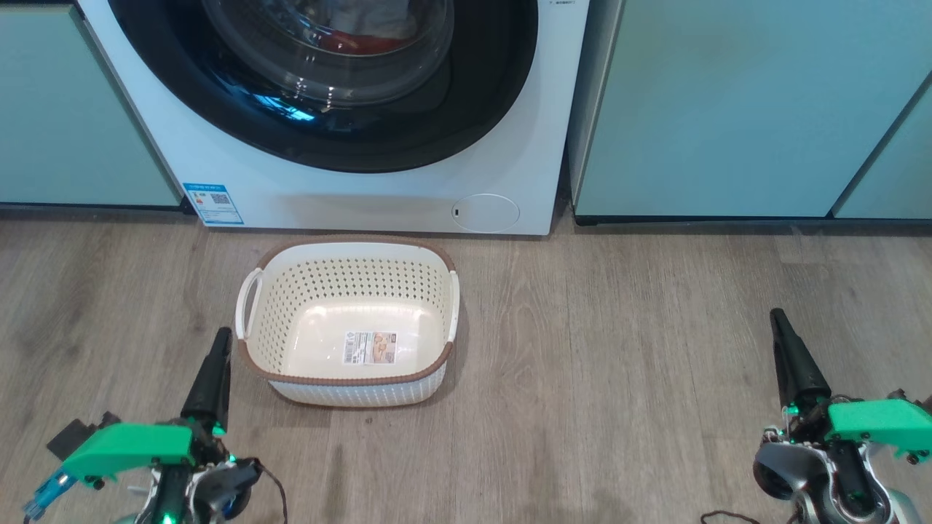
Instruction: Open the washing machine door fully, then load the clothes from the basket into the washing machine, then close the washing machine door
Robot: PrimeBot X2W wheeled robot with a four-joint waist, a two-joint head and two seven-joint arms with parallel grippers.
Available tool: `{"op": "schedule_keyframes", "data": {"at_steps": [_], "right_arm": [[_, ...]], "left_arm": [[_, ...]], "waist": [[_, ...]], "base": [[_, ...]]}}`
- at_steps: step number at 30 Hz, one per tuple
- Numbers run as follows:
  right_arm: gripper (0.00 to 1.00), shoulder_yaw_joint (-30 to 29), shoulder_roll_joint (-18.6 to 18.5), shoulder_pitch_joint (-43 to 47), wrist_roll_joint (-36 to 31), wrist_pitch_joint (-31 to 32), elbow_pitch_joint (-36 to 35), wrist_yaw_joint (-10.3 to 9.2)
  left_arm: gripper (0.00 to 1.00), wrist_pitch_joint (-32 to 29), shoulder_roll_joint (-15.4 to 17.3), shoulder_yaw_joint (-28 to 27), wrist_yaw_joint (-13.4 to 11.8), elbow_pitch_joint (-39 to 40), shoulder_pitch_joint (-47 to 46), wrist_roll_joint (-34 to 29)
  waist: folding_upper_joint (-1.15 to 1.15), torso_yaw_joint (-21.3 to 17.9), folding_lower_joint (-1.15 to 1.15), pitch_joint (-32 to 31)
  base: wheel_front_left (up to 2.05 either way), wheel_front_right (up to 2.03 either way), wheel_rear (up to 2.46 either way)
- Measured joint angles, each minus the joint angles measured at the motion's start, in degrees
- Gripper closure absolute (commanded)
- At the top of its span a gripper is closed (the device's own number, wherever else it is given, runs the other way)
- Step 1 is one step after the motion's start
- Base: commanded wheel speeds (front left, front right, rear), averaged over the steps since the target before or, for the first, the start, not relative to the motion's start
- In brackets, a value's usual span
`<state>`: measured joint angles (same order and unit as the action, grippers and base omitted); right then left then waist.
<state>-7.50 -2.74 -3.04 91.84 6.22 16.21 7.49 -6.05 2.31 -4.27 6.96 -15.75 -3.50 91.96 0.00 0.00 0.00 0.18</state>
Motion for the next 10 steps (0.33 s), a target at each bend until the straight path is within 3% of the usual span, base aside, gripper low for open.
{"op": "schedule_keyframes", "data": {"at_steps": [10], "right_arm": [[1.0,0.0,0.0,0.0,0.0,0.0,0.0,0.0]], "left_arm": [[1.0,0.0,0.0,0.0,0.0,0.0,0.0,0.0]], "waist": [[0.0,0.0,0.0,0.0]], "base": [[0.0,0.0,0.0]]}}
